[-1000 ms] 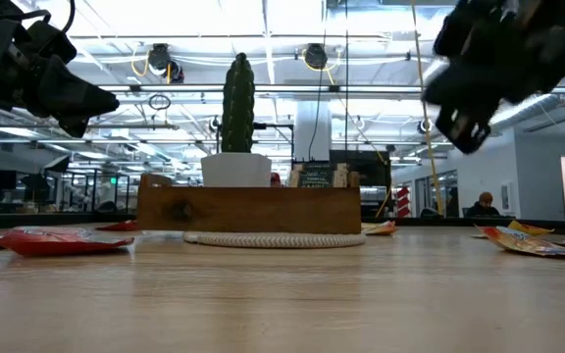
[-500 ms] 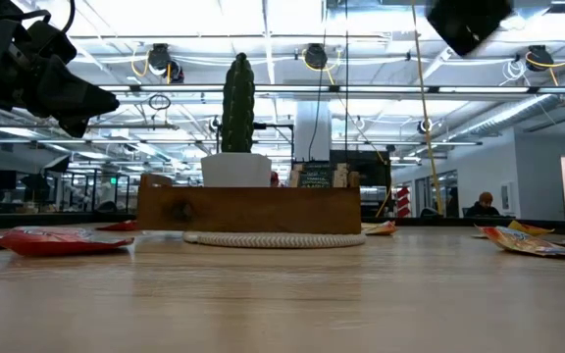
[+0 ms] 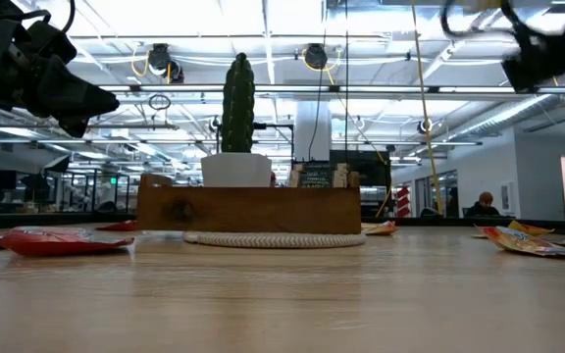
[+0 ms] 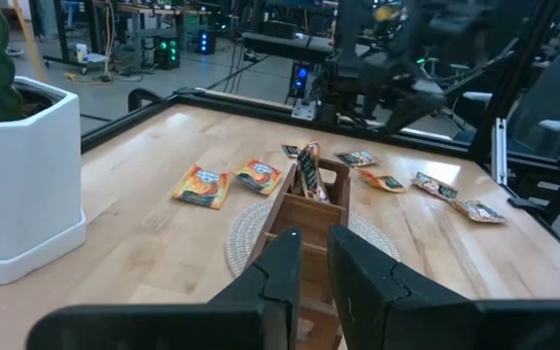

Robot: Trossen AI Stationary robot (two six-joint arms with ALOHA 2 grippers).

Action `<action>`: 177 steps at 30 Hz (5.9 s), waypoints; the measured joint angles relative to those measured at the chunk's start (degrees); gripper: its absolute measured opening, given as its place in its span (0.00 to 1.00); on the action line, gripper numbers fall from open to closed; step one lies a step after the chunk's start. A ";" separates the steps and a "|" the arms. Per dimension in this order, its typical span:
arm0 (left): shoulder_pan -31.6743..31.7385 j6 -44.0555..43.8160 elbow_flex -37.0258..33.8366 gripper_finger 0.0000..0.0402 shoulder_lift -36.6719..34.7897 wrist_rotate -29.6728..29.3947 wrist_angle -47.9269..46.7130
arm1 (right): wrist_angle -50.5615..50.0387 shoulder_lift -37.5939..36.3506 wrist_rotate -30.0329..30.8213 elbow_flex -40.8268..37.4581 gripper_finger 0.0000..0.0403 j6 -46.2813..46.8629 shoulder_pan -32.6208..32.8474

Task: Pick & Place Tea
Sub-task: Put the brown tea bag into the right section of the wooden organizer

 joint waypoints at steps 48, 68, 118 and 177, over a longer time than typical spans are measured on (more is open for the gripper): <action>0.02 -0.01 0.01 0.14 -0.02 -0.02 -0.02 | 38.95 -20.82 7.18 -24.24 0.38 7.35 -0.68; 0.02 0.00 0.02 0.14 -0.02 -0.02 -0.02 | 138.43 -16.19 31.89 -33.40 0.38 -91.34 -2.77; 0.00 -0.01 0.01 0.14 -0.01 -0.02 -0.02 | 18.65 7.66 -4.53 -4.00 0.63 5.19 -5.32; 0.02 0.00 0.00 0.14 0.79 -0.02 0.35 | 53.28 -0.72 14.72 -8.92 0.36 -8.89 -2.32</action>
